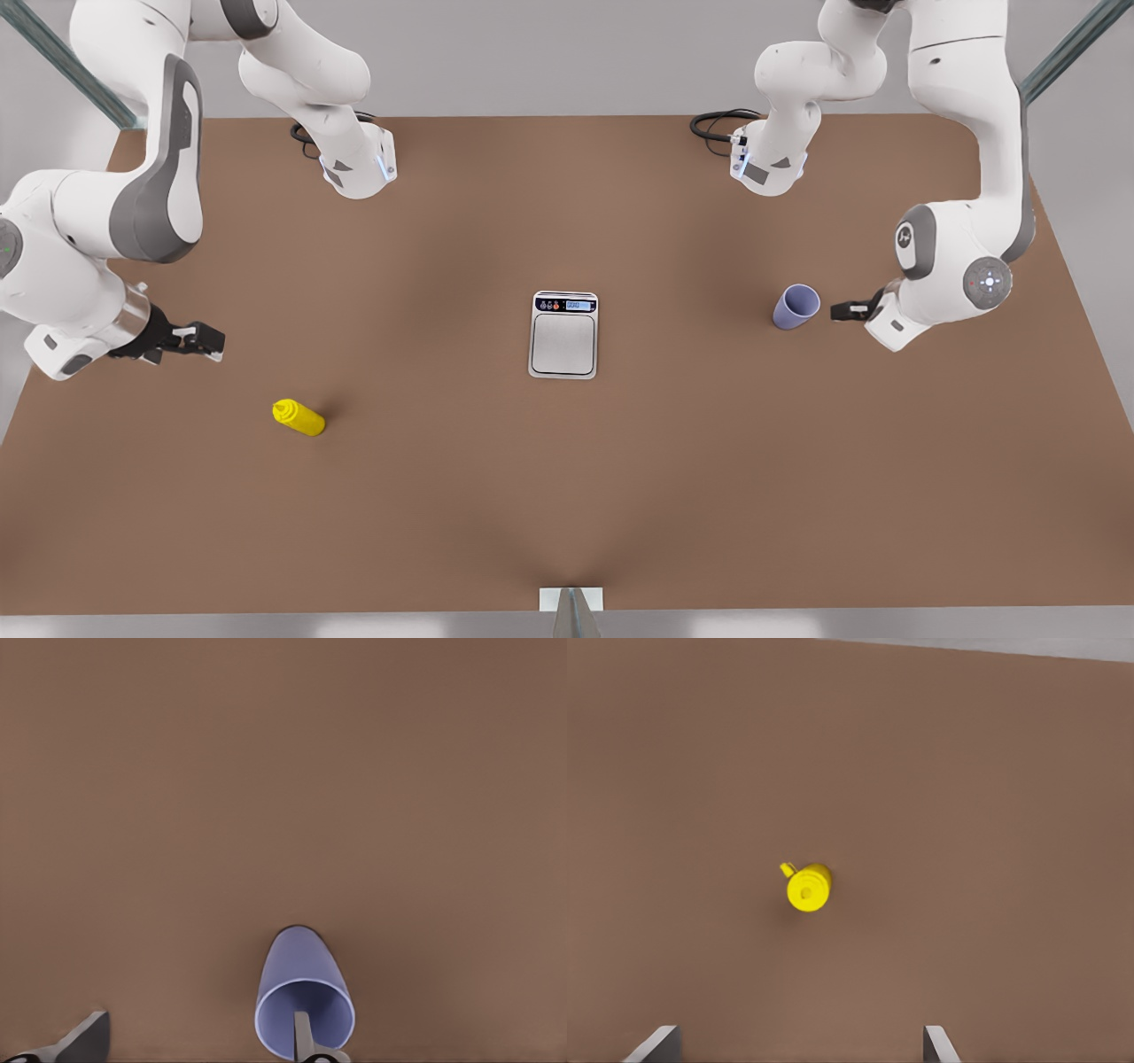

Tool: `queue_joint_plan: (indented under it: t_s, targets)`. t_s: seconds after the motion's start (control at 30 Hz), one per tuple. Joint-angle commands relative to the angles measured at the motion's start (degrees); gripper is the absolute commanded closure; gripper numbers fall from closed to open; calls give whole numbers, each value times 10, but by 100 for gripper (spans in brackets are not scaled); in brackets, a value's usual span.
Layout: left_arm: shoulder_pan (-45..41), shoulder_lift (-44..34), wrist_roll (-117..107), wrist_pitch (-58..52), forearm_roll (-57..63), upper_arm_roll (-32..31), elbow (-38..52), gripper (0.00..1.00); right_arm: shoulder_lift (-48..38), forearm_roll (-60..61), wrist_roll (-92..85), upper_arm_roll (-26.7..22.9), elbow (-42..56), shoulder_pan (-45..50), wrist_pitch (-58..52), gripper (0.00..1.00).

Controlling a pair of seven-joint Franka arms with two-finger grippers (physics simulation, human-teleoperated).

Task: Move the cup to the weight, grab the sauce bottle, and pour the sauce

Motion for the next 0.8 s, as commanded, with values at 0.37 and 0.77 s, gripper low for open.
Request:
queue_joint_plan:
  t_s: [0.37, 0.77]
  targets:
    - [-1, 45, 2, 10, -8, -21, -51, 0, 8, -1, -18, 0, -6, -1, 3, 0]
    - [-2, 60, 14, 85, -3, -21, -106, 38, 24, 47, -519, 1, -45, -93, 77, 0]
